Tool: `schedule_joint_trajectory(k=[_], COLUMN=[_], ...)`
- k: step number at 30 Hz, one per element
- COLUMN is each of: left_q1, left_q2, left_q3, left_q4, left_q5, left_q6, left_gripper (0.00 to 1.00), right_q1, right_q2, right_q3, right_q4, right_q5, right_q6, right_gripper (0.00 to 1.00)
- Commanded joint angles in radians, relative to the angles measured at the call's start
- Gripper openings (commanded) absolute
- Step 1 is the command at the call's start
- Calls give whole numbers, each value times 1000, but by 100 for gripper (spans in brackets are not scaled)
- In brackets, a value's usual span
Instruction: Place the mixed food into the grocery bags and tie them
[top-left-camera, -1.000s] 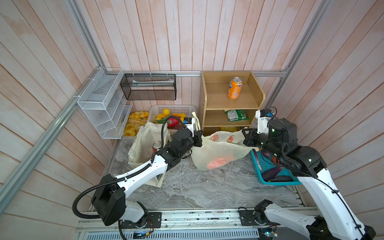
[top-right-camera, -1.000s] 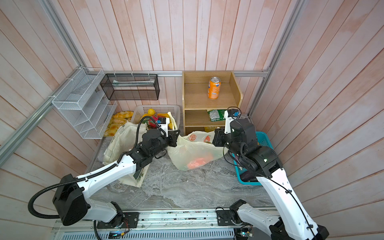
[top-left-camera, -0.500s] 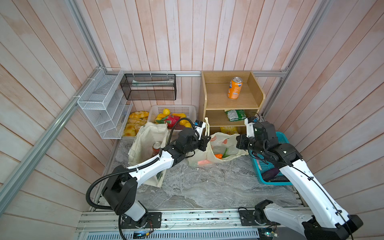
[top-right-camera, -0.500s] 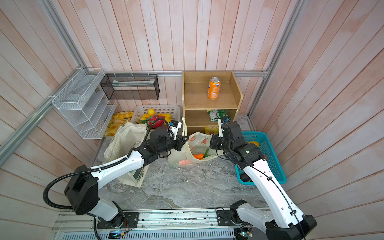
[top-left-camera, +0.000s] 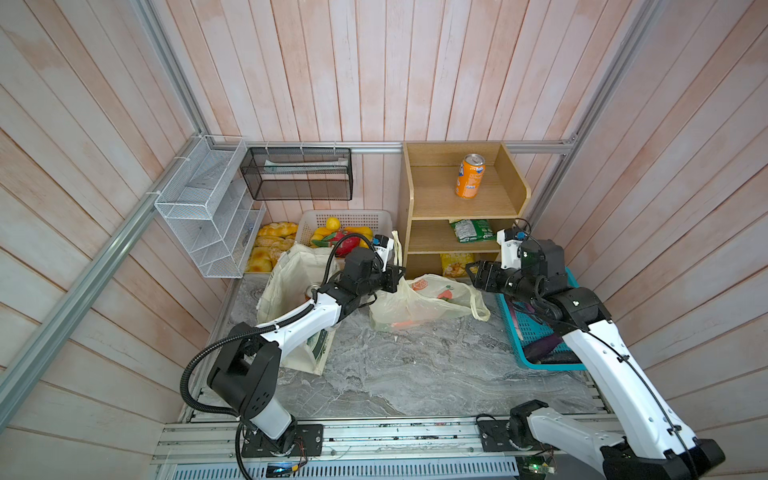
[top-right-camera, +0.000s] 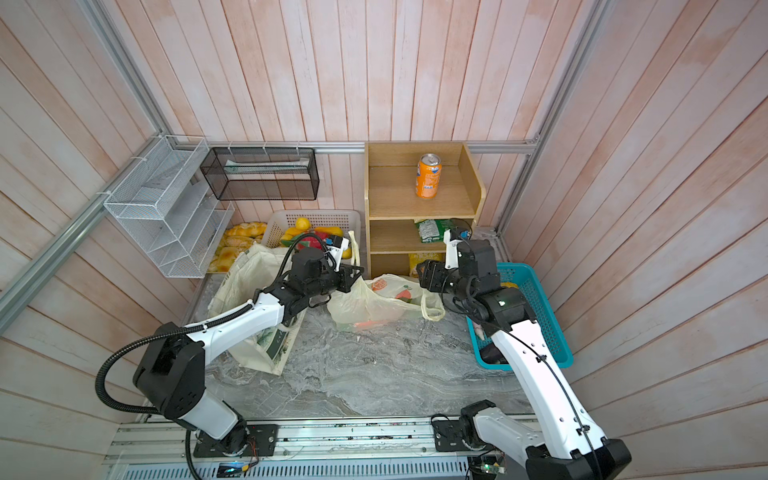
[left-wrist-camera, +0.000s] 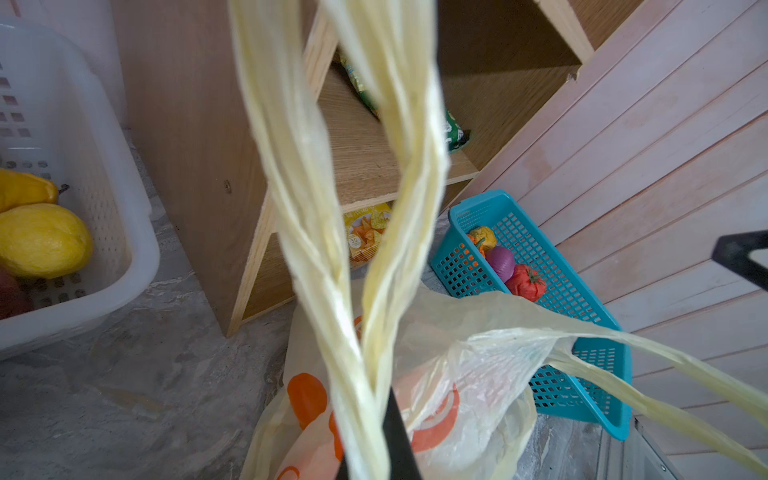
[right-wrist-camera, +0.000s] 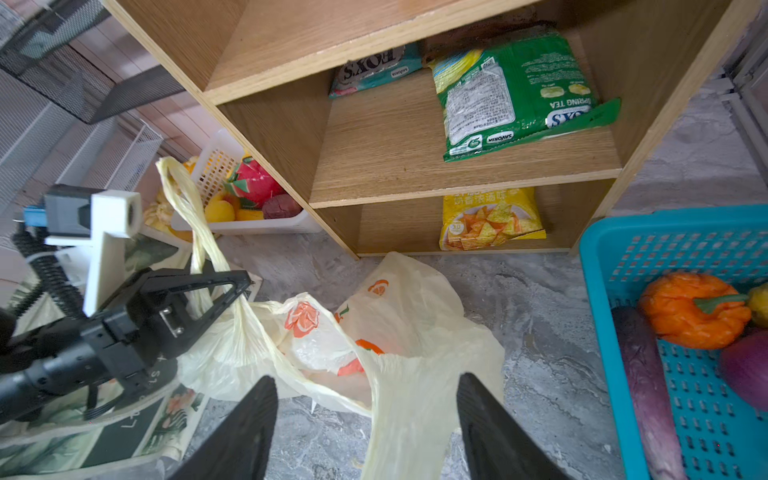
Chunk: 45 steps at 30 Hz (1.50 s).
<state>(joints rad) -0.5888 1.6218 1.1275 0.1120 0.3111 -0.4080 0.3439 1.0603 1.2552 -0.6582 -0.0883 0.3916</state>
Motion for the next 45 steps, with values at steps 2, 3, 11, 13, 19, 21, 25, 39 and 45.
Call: schedule_joint_trajectory(k=[2, 3, 11, 13, 19, 21, 25, 39, 45], left_q1=[12, 16, 52, 58, 70, 73, 75, 79, 78], left_q2=[35, 38, 55, 60, 79, 84, 90, 94, 96], left_q3=[15, 17, 35, 43, 76, 85, 92, 94, 93], left_q4=[5, 4, 4, 2, -12, -15, -15, -15, -12], left_q5=[30, 32, 52, 55, 69, 72, 82, 102, 113], left_q6=[-9, -8, -15, -15, -12, -11, -11, -11, -12], left_gripper=[0, 0, 0, 0, 0, 0, 0, 0, 0], right_q1=[-5, -5, -4, -3, -4, -2, -1, 55, 60], right_q2=[-73, -96, -238, -270, -353, -366, -369, -205, -105], right_q3=[-15, -28, -164, -216, -370, -401, -447, -385, -314], right_q4=[-13, -16, -67, -84, -102, -106, -83, 102, 190], right_q5=[37, 42, 23, 14, 26, 24, 21, 109, 174], right_q6=[-12, -13, 21, 40, 103, 114, 120, 62, 2], right_gripper=[73, 73, 74, 74, 74, 74, 74, 74, 73])
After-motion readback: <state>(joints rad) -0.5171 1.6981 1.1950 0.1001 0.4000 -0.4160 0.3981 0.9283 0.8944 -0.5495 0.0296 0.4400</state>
